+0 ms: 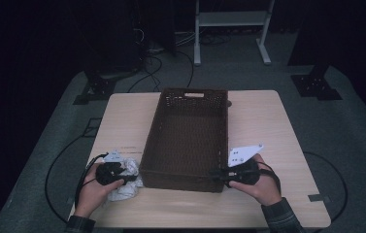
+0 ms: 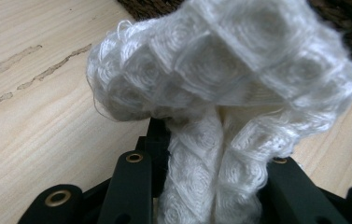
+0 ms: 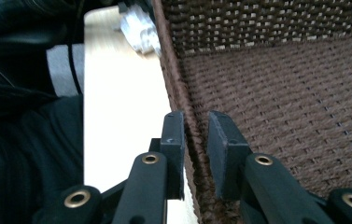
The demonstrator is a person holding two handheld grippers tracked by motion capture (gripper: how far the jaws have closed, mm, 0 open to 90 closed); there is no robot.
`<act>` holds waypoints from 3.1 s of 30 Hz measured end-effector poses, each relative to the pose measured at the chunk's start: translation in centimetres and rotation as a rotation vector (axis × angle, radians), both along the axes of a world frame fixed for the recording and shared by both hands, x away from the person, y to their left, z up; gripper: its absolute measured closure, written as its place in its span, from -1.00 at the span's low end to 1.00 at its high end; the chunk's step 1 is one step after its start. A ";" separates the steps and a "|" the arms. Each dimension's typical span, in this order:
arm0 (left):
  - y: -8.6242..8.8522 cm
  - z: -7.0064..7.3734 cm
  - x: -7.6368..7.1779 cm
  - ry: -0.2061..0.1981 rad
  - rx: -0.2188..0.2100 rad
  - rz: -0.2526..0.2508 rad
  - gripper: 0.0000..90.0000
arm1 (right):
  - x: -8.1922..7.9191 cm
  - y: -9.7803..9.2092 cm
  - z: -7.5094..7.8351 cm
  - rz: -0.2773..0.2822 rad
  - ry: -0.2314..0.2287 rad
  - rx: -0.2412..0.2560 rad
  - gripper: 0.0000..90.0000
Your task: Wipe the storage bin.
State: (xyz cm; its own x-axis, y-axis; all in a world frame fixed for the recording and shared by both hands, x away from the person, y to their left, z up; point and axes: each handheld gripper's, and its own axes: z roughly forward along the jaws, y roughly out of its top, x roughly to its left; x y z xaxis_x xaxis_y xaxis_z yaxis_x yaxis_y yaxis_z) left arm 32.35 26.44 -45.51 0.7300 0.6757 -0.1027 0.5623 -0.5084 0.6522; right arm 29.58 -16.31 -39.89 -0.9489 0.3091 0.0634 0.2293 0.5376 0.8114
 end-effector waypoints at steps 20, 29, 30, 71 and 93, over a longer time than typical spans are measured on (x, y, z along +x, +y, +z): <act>0.0 0.0 -0.1 0.000 0.000 -0.003 0.49 | 0.9 -0.3 -0.4 -0.097 -0.008 -0.014 0.72; -0.1 0.0 -0.1 0.002 -0.001 -0.002 0.49 | 1.3 -1.4 -0.4 -0.161 -0.018 -0.021 0.74; -0.1 0.0 -0.1 0.002 -0.001 -0.002 0.49 | 1.3 -1.4 -0.4 -0.161 -0.018 -0.021 0.74; -0.1 -0.1 0.0 0.008 -0.004 0.001 0.49 | -0.6 7.2 0.0 0.154 -0.017 0.027 0.41; -0.3 1.7 -0.2 -0.042 -0.114 -0.028 0.48 | 0.4 8.0 -1.3 0.177 -0.005 0.072 0.45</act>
